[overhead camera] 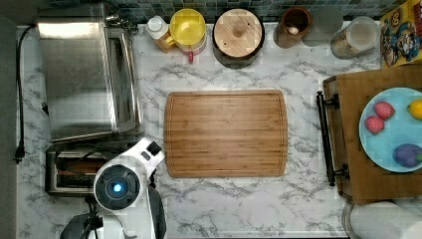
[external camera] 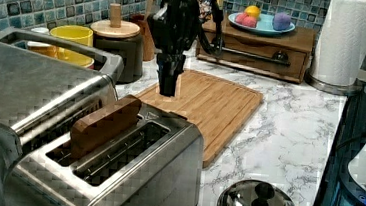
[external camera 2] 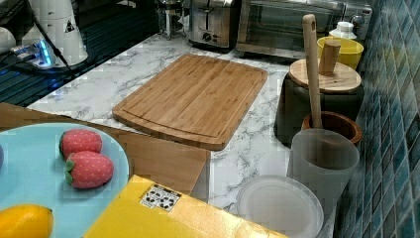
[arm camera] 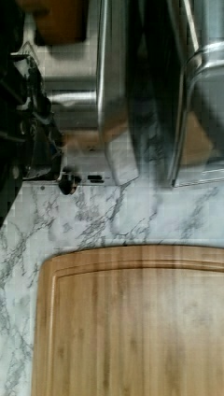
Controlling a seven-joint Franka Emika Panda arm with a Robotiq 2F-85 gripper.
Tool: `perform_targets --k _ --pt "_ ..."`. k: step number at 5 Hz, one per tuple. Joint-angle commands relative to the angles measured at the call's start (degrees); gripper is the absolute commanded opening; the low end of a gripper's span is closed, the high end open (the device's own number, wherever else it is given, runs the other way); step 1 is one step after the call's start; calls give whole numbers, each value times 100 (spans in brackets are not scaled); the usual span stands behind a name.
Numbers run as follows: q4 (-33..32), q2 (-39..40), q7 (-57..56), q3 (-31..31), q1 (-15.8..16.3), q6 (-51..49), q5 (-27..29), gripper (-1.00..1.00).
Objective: Turn on the toaster.
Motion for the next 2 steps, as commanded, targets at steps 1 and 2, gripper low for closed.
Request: perform_targets --k 1,2 --pt "221 398 -167 -122 -76 -81 49 -100" --pt "56 397 -278 -155 29 251 213 -100"
